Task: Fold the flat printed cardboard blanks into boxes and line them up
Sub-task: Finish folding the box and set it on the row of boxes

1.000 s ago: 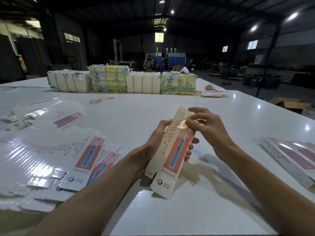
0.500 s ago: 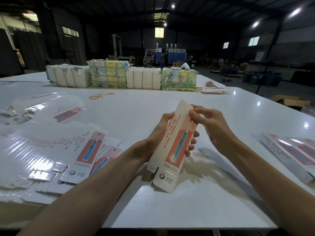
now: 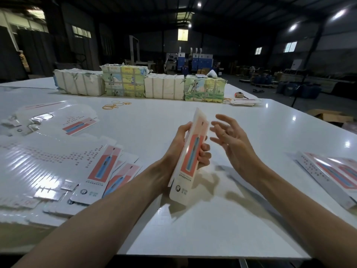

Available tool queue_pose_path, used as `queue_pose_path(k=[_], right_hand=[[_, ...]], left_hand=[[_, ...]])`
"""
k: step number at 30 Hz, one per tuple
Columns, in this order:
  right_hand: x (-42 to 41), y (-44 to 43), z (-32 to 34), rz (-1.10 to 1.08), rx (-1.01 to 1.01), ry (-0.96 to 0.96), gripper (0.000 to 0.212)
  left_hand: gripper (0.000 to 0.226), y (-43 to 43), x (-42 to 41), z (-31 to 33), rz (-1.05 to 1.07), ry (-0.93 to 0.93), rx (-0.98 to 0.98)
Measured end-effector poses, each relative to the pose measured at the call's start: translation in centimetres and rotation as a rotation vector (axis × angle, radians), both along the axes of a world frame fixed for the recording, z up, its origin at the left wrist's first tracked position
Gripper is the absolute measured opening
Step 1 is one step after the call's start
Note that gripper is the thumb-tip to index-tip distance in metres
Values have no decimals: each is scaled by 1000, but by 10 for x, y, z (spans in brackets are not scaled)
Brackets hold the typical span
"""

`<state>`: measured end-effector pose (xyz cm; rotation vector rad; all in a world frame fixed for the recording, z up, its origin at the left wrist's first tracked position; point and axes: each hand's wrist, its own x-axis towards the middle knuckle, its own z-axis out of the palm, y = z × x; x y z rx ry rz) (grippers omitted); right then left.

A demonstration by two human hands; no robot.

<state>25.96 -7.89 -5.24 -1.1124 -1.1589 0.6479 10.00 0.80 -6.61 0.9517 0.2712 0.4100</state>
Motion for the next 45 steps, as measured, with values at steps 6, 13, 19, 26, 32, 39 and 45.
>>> queue_pose_path(k=[6, 13, 19, 26, 32, 39, 45], right_hand=[[-9, 3, -15, 54, 9, -29, 53], [-4, 2, -13, -48, 12, -121, 51], [-5, 0, -7, -51, 23, -118, 47], [-2, -3, -5, -31, -3, -138, 39], [0, 4, -11, 15, -77, -168, 26], [8, 9, -10, -103, -63, 79, 28], [17, 7, -7, -121, -93, 63, 24]], left_hand=[[71, 1, -3, -9, 175, 89, 213], [37, -12, 8, -9, 496, 115, 516], [47, -16, 8, -4, 416, 48, 581], [102, -20, 13, -6, 385, 175, 653], [92, -17, 11, -5, 323, 148, 491], [86, -20, 10, -7, 348, 254, 705], [88, -22, 10, -4, 270, 257, 750]])
